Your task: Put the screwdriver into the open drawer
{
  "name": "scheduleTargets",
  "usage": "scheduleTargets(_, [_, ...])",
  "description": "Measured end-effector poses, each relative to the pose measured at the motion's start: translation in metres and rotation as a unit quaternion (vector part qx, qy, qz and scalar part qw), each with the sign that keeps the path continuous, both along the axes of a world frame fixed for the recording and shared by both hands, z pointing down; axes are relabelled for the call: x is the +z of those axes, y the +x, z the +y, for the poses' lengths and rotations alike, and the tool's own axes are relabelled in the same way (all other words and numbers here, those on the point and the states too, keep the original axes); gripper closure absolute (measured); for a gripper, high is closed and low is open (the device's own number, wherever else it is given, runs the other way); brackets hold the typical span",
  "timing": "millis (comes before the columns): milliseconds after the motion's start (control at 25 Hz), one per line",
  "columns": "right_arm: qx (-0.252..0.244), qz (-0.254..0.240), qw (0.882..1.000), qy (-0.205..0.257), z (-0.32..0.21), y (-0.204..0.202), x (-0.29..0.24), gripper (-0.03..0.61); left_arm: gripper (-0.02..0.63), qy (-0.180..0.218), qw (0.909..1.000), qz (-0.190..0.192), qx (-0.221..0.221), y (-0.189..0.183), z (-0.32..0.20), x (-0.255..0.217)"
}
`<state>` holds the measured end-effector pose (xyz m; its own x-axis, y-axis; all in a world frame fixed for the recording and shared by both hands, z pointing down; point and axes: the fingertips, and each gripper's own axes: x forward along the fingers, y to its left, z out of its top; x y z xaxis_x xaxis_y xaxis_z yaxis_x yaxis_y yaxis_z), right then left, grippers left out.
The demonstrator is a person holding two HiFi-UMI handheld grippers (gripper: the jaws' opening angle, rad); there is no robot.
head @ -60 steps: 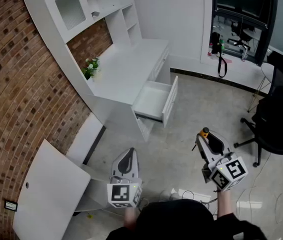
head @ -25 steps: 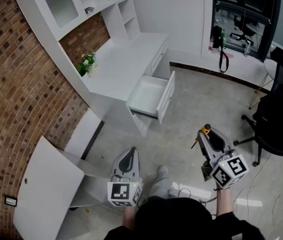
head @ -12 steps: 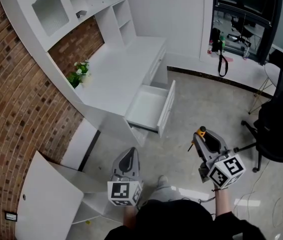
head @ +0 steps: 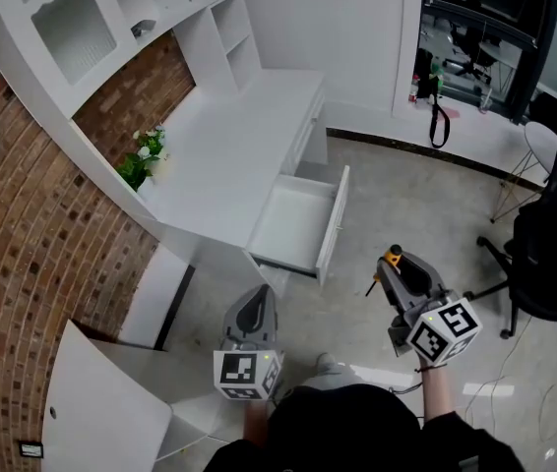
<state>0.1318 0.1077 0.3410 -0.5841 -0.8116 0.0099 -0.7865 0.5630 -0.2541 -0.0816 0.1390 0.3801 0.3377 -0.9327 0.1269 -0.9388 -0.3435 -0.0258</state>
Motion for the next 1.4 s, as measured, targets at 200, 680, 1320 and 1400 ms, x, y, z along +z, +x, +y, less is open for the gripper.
scheduleTargets(200, [0.010, 0.001, 1.000, -0.007, -0.025, -0.009, 0.007, 0.466, 0.604, -0.008, 0.9999, 0.006, 0.013, -0.005, -0.031, 0.007])
scheduleTargets(680, [0.012, 0.012, 1.000, -0.022, -0.062, -0.023, 0.019, 0.466, 0.606, -0.033, 0.9990, 0.021, 0.024, -0.007, -0.063, 0.029])
scheduleTargets(1320, [-0.030, 0.005, 0.998, -0.062, -0.163, -0.033, 0.042, 0.466, 0.604, -0.069, 0.9972, 0.020, -0.021, -0.010, -0.136, 0.054])
scheduleTargets(1400, [-0.040, 0.003, 0.997, -0.066, -0.183, -0.033, 0.042, 0.465, 0.606, -0.072, 0.9967, 0.020, -0.030, -0.007, -0.152, 0.058])
